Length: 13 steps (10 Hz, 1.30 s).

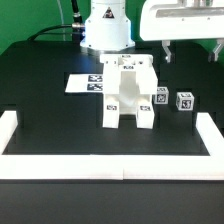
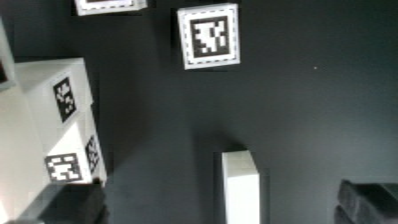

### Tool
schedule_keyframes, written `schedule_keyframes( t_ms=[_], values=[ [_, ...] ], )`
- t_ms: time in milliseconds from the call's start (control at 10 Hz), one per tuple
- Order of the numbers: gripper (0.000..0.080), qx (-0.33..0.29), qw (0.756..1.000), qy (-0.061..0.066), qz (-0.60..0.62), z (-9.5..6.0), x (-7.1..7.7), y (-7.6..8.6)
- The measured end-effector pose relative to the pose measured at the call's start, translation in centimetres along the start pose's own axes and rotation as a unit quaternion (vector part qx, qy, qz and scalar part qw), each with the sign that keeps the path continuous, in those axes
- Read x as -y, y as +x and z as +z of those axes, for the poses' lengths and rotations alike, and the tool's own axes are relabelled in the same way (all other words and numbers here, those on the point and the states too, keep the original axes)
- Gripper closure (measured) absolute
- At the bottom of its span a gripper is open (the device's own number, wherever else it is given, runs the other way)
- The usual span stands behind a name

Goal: Assemble chair

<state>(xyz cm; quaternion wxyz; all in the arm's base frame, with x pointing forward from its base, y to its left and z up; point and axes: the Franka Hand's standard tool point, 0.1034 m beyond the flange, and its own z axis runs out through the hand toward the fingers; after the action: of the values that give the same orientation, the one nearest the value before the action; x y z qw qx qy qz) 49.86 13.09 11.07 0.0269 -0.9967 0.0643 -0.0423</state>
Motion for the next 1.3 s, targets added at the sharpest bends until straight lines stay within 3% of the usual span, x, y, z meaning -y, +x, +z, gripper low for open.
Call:
schedule_keyframes(
  t_ms=[300,900,1300],
  values=[
    [0.0151,-0.002,1.0,-0.004,-0.007,1.8,1.0,-1.7],
    [0.0151,0.008,1.0,-0.021,-0.015,5.6,0.8,-2.4],
    [0.0151,0.005,1.0,-0.021,-0.018,5.9,1.3,-2.0]
  ],
)
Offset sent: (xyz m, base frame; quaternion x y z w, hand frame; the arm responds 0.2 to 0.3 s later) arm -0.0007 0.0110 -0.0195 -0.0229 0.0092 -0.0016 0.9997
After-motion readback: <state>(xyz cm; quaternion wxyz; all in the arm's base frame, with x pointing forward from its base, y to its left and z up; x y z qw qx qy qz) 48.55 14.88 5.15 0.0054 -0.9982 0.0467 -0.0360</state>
